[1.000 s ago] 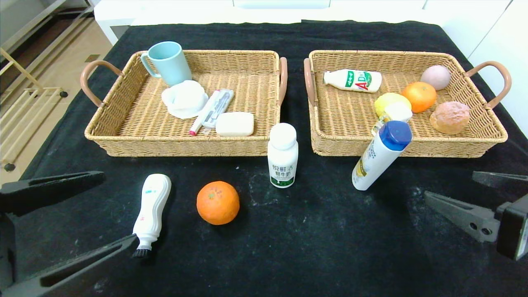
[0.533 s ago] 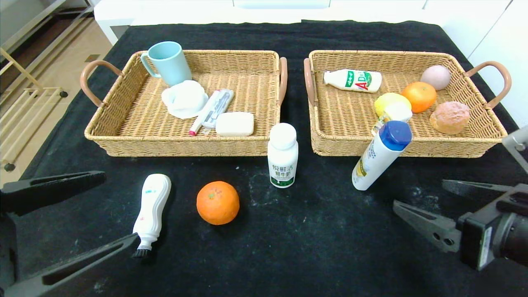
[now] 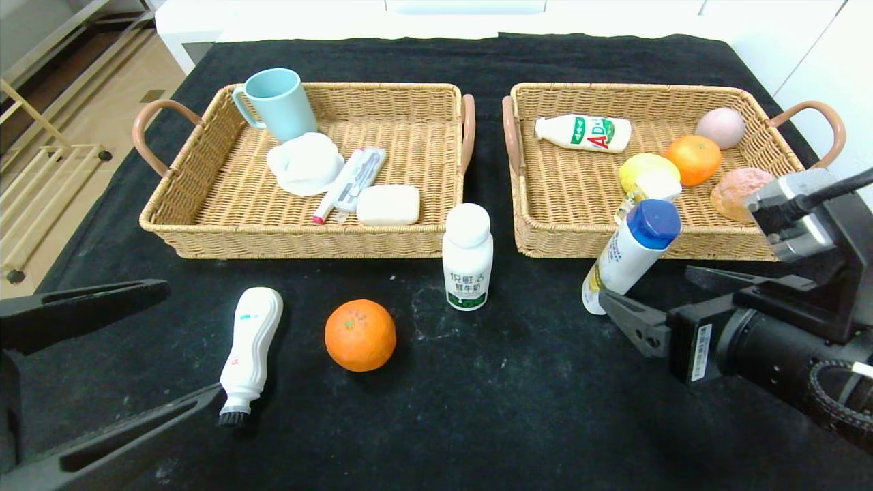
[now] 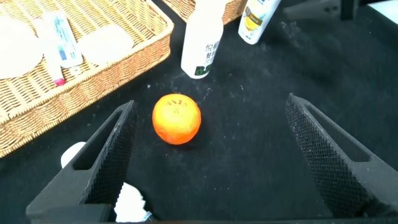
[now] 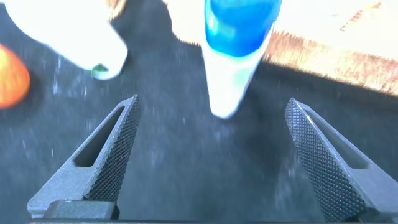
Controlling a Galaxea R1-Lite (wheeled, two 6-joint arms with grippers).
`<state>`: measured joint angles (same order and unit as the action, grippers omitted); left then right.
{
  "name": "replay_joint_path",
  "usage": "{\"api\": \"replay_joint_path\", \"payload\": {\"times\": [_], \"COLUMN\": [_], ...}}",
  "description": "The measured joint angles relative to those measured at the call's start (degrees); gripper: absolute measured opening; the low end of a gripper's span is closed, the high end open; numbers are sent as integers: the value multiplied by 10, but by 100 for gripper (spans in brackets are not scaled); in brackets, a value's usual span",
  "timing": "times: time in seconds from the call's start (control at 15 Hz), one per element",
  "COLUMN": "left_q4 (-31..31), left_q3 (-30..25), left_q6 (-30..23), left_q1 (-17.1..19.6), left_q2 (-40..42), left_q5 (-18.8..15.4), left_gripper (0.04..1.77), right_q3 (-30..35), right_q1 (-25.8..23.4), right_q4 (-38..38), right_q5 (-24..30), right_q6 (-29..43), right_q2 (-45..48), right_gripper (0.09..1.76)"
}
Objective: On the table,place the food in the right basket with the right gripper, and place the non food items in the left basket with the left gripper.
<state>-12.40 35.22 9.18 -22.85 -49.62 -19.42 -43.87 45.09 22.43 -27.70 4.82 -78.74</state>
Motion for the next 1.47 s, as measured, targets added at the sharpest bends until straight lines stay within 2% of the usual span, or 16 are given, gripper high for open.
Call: {"api": "replay_joint_path", "payload": {"times": [0.2,0.47,0.8,0.93,1.13,1.33,1.47], "left_q4": [0,0,0,0,0,0,0], "left_q3": [-1,0,1,1,0,0,-1], "left_q6": [0,0,0,0,0,0,0], "left_q1": [0,0,0,0,0,0,0], "left_q2": [0,3,4,4,4,4,4], "left_q5": [0,0,0,0,0,0,0], "left_gripper": [172,172,172,172,172,172,172], "right_q3": [-11,-15,-20,-20,-20,-19,-19], "right_q1": [-2,-6,-26,-29,-30,-30,-30], "right_q4": [20,92,106,106,106,106,106], "right_q5": [-24,-43,-47,-46,-44,-43,-42], "right_q6": [-1,-1,-1,0,0,0,-1], "right_q2": [-22,-60,-89,-90,-91,-91,-91], "right_gripper": [170,170,169,132,93,65,65]}}
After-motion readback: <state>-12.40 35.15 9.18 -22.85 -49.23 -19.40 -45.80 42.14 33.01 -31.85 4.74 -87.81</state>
